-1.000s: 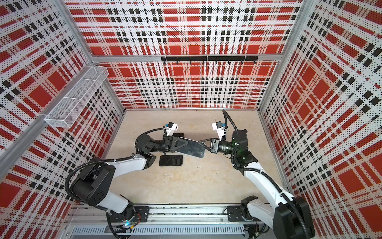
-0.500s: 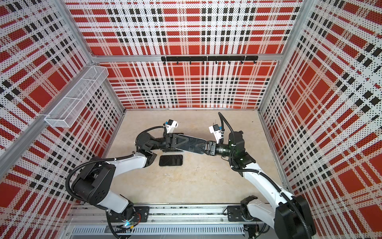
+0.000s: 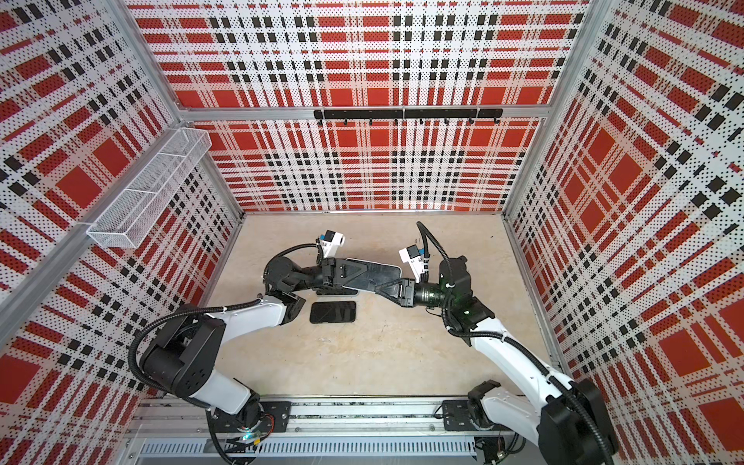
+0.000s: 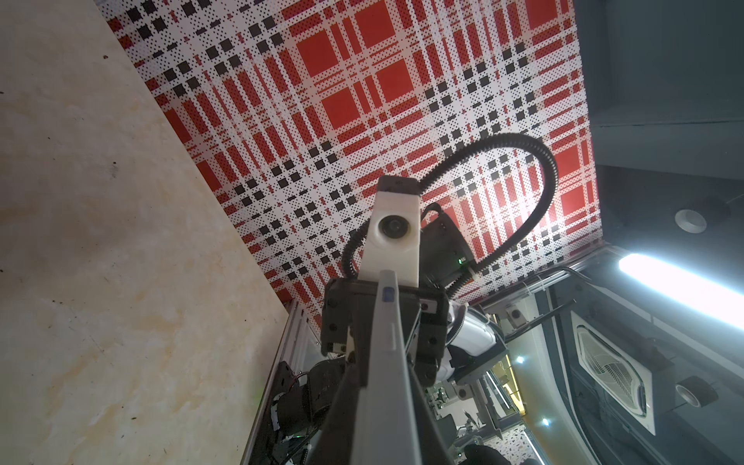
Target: Put the phone into the phone case
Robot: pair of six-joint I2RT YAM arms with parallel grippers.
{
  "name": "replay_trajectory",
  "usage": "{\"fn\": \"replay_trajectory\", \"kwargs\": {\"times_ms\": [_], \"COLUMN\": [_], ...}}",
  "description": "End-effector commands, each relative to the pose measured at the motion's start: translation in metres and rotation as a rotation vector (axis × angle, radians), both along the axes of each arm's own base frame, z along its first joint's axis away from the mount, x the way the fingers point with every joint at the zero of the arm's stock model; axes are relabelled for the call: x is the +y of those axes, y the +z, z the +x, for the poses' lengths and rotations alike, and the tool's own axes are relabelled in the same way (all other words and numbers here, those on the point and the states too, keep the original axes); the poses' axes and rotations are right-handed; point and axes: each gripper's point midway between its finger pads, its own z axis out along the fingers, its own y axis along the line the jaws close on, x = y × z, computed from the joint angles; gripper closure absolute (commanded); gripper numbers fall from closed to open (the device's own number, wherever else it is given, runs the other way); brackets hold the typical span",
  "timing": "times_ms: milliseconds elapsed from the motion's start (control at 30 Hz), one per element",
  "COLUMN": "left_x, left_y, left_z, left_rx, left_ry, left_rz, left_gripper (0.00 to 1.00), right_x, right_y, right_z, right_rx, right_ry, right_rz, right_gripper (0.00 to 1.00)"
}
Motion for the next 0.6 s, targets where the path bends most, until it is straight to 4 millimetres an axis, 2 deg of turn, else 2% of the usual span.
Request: {"fn": "replay_trajectory", "kwargs": {"times_ms": [0,67,133,200,267,433,567], "left_x": [0.010,0.011,0.012,0.013,0.014,0.015,0.015], "left_y": [0.023,0.023,0.023,0.023,0.022,0.018,0.014], "left_z": [-0.003,-0.002,-0.003,-0.003,-0.002,-0.001,-0.001], "left_rx": [-0.082,-0.084,-0.084,-0.086,-0.084,-0.078,-0.074], "left_ry": [0.022,0.026,0.027,0.030,0.032,0.037,0.040], "left_rz": [-0.056,-0.056,-0.056,-0.056,-0.055,-0.050,-0.044], "left_gripper": [1.00,1.00,1.00,1.00,1.00,1.00,1.00], "right_x": [-0.009,-0.011,-0.013,-0.016,-0.020,-0.017,-0.011], "right_y": [-0.019,-0.022,-0.023,-0.020,-0.015,0.002,0.003], "right_z": [0.018,0.020,0.021,0.023,0.025,0.032,0.040], "right_rx": [0.082,0.106,0.114,0.107,0.097,0.081,0.094], "right_ry": [-0.101,-0.107,-0.114,-0.125,-0.138,-0.127,-0.112], "right_rz": [-0.061,-0.068,-0.072,-0.069,-0.063,0.000,0.034], "right_gripper": [0.99,0.98,0.75,0.61,0.54,0.53,0.61]}}
